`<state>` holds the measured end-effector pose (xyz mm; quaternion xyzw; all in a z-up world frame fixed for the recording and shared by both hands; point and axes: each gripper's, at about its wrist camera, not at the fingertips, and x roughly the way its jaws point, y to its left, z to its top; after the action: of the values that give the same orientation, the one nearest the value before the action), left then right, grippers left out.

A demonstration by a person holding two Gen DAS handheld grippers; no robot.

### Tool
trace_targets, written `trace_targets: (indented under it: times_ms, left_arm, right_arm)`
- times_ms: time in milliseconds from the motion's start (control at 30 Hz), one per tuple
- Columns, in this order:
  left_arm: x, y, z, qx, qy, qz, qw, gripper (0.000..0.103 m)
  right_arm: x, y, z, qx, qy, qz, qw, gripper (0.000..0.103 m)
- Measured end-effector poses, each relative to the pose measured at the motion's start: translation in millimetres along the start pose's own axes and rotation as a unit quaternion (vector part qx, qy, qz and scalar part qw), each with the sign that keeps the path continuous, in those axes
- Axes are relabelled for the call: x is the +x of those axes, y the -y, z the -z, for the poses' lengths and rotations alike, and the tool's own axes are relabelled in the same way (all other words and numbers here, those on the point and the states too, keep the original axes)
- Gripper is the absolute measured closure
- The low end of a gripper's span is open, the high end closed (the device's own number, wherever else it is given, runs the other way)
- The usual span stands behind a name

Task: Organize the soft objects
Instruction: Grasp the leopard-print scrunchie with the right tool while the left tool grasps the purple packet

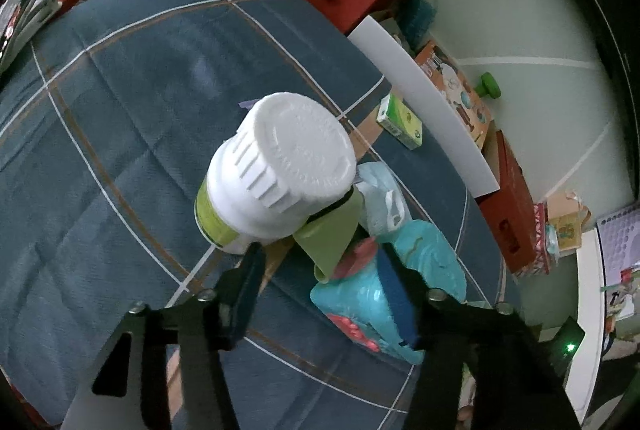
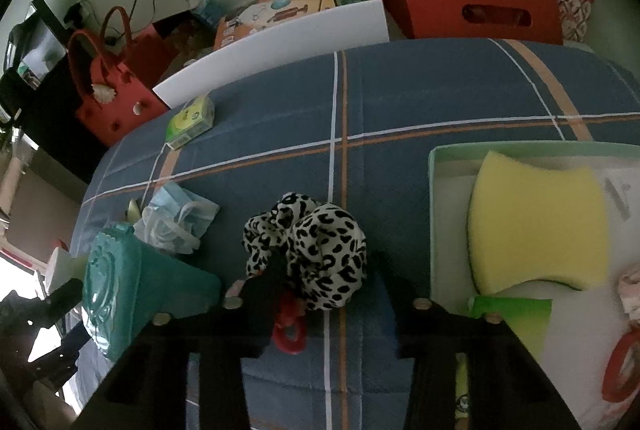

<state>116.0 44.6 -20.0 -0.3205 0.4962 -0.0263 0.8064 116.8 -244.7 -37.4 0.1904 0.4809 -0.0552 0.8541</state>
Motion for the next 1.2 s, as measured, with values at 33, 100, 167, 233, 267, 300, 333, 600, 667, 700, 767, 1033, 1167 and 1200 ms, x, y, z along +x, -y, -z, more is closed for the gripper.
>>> trace_targets:
  times_ms: [33, 100, 167, 233, 267, 300, 333, 600, 667, 700, 767, 1033, 1167, 1200]
  left_arm:
    - [0.5, -0.3, 0.8, -0.004, -0.001, 0.003, 1.0000, 0.051]
    - [0.6, -0.6, 1.8, -0.009, -0.002, 0.008, 0.9999, 0.051]
    - [0.9, -0.9, 2.6, -0.015, 0.000, 0.008, 0.9999, 0.051]
    - [0.4, -0.4, 3.9, -0.019, 0.003, 0.005, 0.9998, 0.053]
    - [-0.2, 0.2, 4.6, -0.021, 0.006, 0.008, 0.9997, 0.058]
    - [-0.6, 1.2, 4.9, -0.022, 0.008, 0.011, 0.9997, 0.061]
    - [-1.0, 3.0, 5.9, -0.022, 0.011, 0.013, 0.9996, 0.062]
    - [-0.1, 1.2, 5.8, -0.035, 0.018, 0.035, 0.9986, 0.078]
    - [1.1, 1.5, 7.0, -0.032, 0.013, 0.031, 0.9989, 0.086]
    - [1.5, 1.9, 7.7, -0.031, 0.008, 0.032, 0.9990, 0.087]
    - [-0.1, 5.0, 8.5, -0.020, 0.002, 0.037, 0.9991, 0.087]
    - [-31.9, 44.7, 1.5, 0.089, 0.018, 0.002, 0.9959, 0.087]
    - [-45.9, 63.2, -19.6, 0.139, 0.041, -0.033, 0.9889, 0.084]
    - [-47.8, 70.7, -26.4, 0.162, 0.042, -0.047, 0.9849, 0.083]
  right_arm:
    - [-0.1, 0.8, 0.0, 0.001, -0.001, 0.000, 1.000, 0.061]
    - [0.4, 1.2, 0.3, 0.002, -0.002, -0.001, 1.000, 0.062]
    - [0.1, 1.9, 0.2, 0.002, -0.002, -0.001, 1.000, 0.067]
    - [0.5, 2.5, 0.6, 0.003, -0.002, -0.001, 1.000, 0.067]
    - [1.0, 2.9, 0.8, 0.005, -0.003, -0.003, 1.000, 0.068]
    - [1.3, 3.1, 1.0, 0.005, -0.004, -0.004, 1.000, 0.073]
    - [1.1, 3.3, 1.1, 0.006, -0.004, -0.005, 1.000, 0.073]
    - [-4.1, 2.8, 0.7, 0.004, 0.002, -0.008, 1.000, 0.080]
    - [-5.3, 2.4, 0.6, 0.003, 0.003, -0.007, 1.000, 0.080]
    - [-5.6, 2.1, 0.4, 0.003, 0.003, -0.006, 1.000, 0.080]
    - [-6.9, 1.6, 0.1, 0.002, 0.005, -0.006, 1.000, 0.080]
    - [-12.7, 5.2, -4.2, 0.007, 0.015, -0.012, 1.000, 0.084]
    - [-21.5, 3.5, -6.8, 0.000, 0.028, -0.012, 1.000, 0.086]
    - [-24.5, 2.6, -7.7, -0.002, 0.032, -0.012, 0.999, 0.086]
